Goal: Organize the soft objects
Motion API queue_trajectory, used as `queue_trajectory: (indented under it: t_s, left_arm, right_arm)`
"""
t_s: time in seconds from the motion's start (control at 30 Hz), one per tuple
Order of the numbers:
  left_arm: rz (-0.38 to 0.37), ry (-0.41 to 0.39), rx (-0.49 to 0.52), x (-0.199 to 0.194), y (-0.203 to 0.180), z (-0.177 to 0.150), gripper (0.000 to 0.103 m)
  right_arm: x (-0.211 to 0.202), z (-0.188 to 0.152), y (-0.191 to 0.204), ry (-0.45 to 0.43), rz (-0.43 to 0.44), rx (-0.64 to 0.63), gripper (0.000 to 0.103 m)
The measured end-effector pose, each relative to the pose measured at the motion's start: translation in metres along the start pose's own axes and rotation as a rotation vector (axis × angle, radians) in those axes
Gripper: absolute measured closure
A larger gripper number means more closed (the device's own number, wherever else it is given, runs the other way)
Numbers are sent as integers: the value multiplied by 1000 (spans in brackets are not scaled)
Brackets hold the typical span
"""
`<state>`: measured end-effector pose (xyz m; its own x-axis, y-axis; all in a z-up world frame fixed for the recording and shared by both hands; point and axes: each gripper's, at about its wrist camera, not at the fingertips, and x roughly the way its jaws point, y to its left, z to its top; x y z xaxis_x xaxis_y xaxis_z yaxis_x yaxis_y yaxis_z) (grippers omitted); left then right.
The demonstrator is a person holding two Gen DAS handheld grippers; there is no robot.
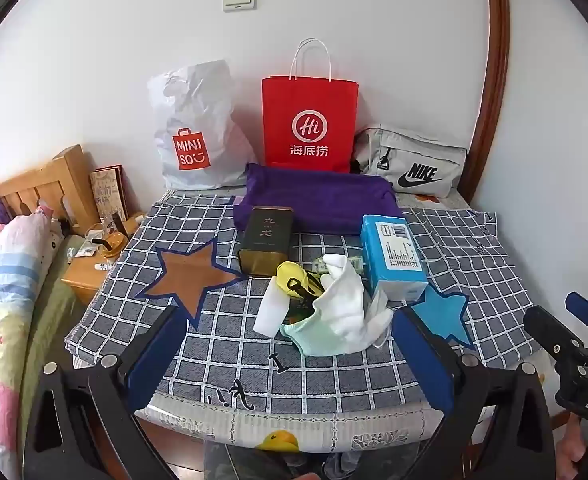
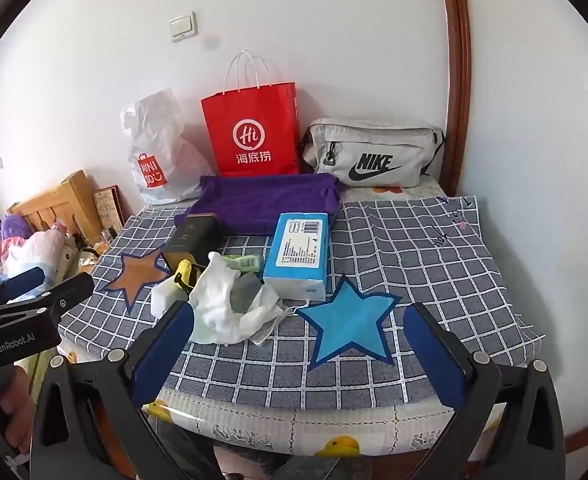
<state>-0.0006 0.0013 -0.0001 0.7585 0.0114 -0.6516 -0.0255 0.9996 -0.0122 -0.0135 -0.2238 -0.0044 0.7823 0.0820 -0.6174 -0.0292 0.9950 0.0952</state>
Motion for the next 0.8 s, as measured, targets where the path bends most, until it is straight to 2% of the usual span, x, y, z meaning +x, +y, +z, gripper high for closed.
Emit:
queue_trajectory:
  t_s: [0.17, 0.3, 0.8]
  left_arm:
    - [-10, -5, -3, -2, -3, 2, 0]
    - [-46, -10, -2, -1, 0, -1, 0]
    - [-49, -17, -27, -5, 6, 0, 0]
  right_arm:
    - [-2, 0, -1, -4, 20, 25, 0]
    - [-5, -1, -3, -5, 23, 23, 0]
    - [-11, 1, 1, -17, 1, 6, 0]
